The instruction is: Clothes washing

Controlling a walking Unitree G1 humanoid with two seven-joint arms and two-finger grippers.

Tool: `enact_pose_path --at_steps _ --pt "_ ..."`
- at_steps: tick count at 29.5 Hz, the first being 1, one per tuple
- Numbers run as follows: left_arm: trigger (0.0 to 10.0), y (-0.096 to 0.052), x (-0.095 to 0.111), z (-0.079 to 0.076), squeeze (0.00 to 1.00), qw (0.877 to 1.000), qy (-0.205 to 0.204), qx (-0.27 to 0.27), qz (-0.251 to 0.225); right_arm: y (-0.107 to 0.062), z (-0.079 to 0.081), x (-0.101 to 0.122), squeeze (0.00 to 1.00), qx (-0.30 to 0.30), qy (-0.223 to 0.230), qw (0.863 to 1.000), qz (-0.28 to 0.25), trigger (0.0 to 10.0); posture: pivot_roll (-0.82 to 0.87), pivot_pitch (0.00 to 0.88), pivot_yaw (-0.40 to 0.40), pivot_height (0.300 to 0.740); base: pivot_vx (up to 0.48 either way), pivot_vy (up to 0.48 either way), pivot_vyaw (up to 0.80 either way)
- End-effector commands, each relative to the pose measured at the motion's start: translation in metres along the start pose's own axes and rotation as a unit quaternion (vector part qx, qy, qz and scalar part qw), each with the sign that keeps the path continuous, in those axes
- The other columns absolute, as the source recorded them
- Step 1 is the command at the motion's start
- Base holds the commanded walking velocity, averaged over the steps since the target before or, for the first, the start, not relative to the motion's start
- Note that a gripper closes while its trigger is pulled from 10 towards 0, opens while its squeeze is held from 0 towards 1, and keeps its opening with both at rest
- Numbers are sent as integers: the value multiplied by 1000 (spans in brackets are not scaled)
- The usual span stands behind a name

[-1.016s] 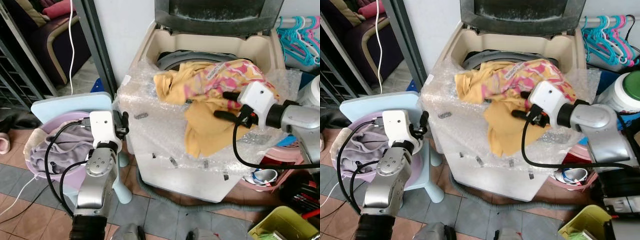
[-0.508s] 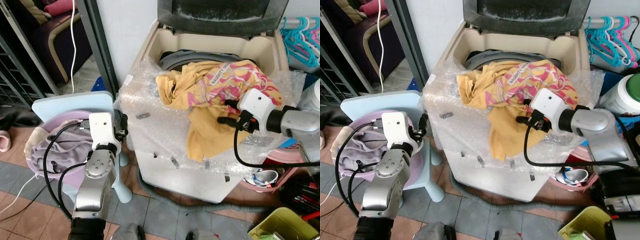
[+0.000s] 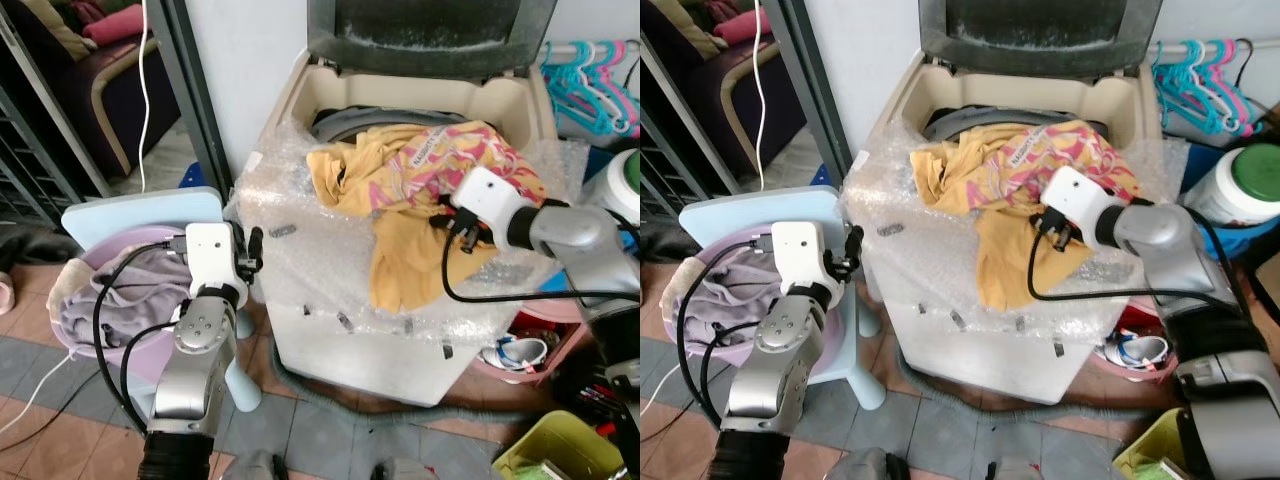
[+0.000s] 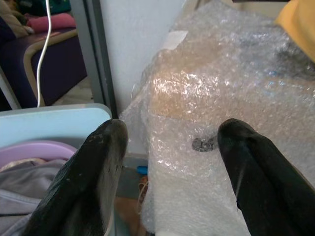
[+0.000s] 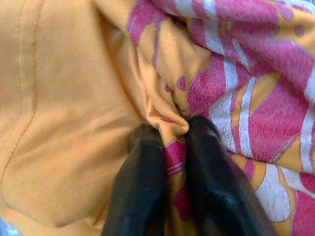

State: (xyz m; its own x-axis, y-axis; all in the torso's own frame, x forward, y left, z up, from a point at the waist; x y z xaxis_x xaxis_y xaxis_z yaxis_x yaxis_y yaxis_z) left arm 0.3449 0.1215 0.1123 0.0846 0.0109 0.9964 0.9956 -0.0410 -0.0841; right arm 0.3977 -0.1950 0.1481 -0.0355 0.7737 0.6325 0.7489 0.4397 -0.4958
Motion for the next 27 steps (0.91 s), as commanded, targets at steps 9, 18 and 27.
enact_pose_path --at_steps 9,18,27 --pt "10000 4 -1 0 0 1000 6 4 6 5 -73 40 0 -156 -57 986 -19 0 -87 17 65 740 0 0 0" --pt "10000 6 0 0 0 1000 1 13 5 -53 -152 182 0 -361 -73 891 -267 0 -89 11 44 740 0 0 0" --pt "10000 6 1 4 0 1000 -4 26 2 -20 -116 179 1000 -290 -45 908 -299 10000 -81 15 31 740 0 0 0"
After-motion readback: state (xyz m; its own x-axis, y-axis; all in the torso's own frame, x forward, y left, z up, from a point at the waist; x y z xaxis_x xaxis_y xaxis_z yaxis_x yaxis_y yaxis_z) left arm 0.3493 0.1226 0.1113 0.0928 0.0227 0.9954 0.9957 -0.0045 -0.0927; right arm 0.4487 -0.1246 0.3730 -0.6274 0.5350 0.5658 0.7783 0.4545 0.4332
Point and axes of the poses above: a point about 5 cm out from each wrist's last joint towards the gripper, its own y axis pointing out of the wrist towards the gripper, its own x axis along the axis of the wrist's last joint, z = x × y, the point moved 6 cm from there along y, pointing out of the wrist towards the gripper, and after that the axes turned 1 degree about y, right-handed, at the moved point
